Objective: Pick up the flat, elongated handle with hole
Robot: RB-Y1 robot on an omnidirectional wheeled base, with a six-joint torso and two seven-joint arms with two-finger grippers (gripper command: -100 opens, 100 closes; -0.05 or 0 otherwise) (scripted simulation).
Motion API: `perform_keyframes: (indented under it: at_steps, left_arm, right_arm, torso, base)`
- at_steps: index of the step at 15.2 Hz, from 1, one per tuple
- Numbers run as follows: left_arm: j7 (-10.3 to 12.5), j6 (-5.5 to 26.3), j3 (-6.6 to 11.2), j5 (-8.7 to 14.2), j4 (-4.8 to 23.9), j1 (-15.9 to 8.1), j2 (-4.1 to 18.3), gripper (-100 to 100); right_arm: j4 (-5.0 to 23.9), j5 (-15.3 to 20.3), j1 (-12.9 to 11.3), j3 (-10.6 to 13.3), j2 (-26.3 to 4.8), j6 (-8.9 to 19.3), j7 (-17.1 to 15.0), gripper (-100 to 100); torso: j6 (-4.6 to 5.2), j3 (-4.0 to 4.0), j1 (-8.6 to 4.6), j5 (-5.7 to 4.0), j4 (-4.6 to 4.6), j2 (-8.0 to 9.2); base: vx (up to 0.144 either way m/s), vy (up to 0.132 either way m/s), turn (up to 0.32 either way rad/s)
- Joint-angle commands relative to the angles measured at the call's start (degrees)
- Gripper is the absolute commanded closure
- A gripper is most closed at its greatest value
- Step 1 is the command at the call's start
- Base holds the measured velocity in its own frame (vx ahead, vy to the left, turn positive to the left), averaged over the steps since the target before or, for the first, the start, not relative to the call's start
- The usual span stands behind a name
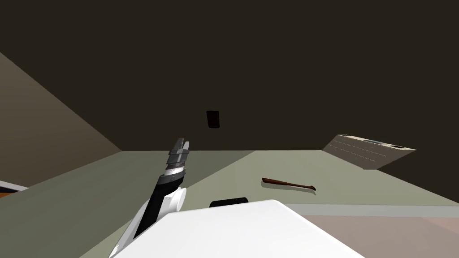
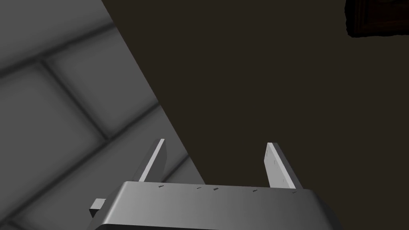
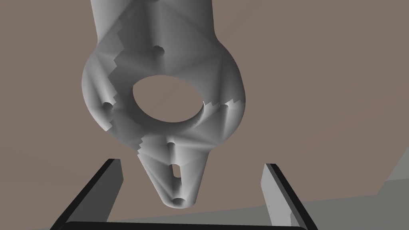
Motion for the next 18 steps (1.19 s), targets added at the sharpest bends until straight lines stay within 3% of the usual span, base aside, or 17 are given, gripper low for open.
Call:
perform_keyframes:
  at_steps: [1,2,3,5,6,8,10,11,15,16,17,18]
  left_arm:
    - [0.0,0.0,0.00,0.0,0.0,0.0,0.0,0]
    - [0.0,0.0,0.00,0.0,0.0,0.0,0.0,0]
    - [0.0,0.0,0.00,0.0,0.0,0.0,0.0,0]
    - [0.0,0.0,0.00,0.0,0.0,0.0,0.0,0]
    - [0.0,0.0,0.00,0.0,0.0,0.0,0.0,0]
    - [0.0,0.0,0.00,0.0,0.0,0.0,0.0,0]
    - [0.0,0.0,0.00,0.0,0.0,0.0,0.0,0]
    - [0.0,0.0,0.00,0.0,0.0,0.0,0.0,0]
    - [0.0,0.0,0.00,0.0,0.0,0.0,0.0,0]
    - [0.0,0.0,0.00,0.0,0.0,0.0,0.0,0]
    - [0.0,0.0,0.01,0.0,0.0,0.0,0.0,0]
    - [0.0,0.0,0.00,0.0,0.0,0.0,0.0,0]
  right_arm:
    - [0.0,-2.9,0.1,0.7,0.0,0.3,0.8,-100]
    - [0.0,-2.9,0.1,0.7,0.0,0.3,0.8,-100]
    - [2.1,-4.9,-0.5,1.7,0.4,0.2,3.3,-100]
    - [2.1,-7.0,-0.5,1.7,0.4,0.2,3.7,-100]
    - [4.3,-8.6,-1.1,2.8,0.9,0.0,6.2,-100]
    - [4.3,-11.1,-1.1,2.8,0.9,0.0,6.6,-100]
    - [4.1,-10.4,-1.0,2.7,0.8,0.1,6.4,-100]
    - [4.2,-10.5,-1.1,2.7,0.9,0.0,6.5,100]
    - [4.2,-10.5,-1.1,2.7,0.8,0.0,6.6,100]
    - [2.1,-7.7,-0.5,1.7,0.4,0.2,3.7,100]
    - [2.1,-7.0,-0.5,1.7,0.4,0.2,3.7,100]
    - [0.3,-5.5,0.1,0.7,0.0,0.3,2.2,100]
  torso:
    - [0.00,0.00,0.00,0.00,0.00,0.00]
    - [0.02,0.00,0.00,0.00,0.00,0.00]
    - [0.03,-0.01,0.02,0.00,0.00,-0.01]
    - [0.00,0.00,0.02,0.00,0.00,-0.01]
    - [0.01,-0.01,0.02,0.00,0.00,-0.01]
    - [0.00,0.00,0.01,0.00,0.00,0.00]
    - [0.02,-0.01,0.01,0.00,0.00,-0.02]
    - [0.02,-0.02,0.02,0.00,-0.01,-0.03]
    - [0.01,-0.03,0.04,-0.02,-0.01,-0.05]
    - [0.01,-0.03,0.04,-0.02,-0.01,-0.05]
    - [0.04,-0.04,0.05,-0.03,-0.01,-0.08]
    - [0.06,-0.05,0.07,-0.04,-0.02,-0.09]
  base:
    - [-0.011,-0.009,0.032]
    - [-0.006,-0.005,-0.013]
    - [-0.011,-0.004,0.072]
    - [-0.012,-0.007,0.082]
    - [-0.014,-0.007,0.099]
    - [-0.014,-0.009,0.077]
    - [-0.003,-0.003,-0.004]
    - [0.000,0.000,0.000]
    - [0.000,0.000,0.000]
    - [0.010,0.003,-0.097]
    - [0.018,0.009,-0.128]
    - [0.025,0.014,-0.154]
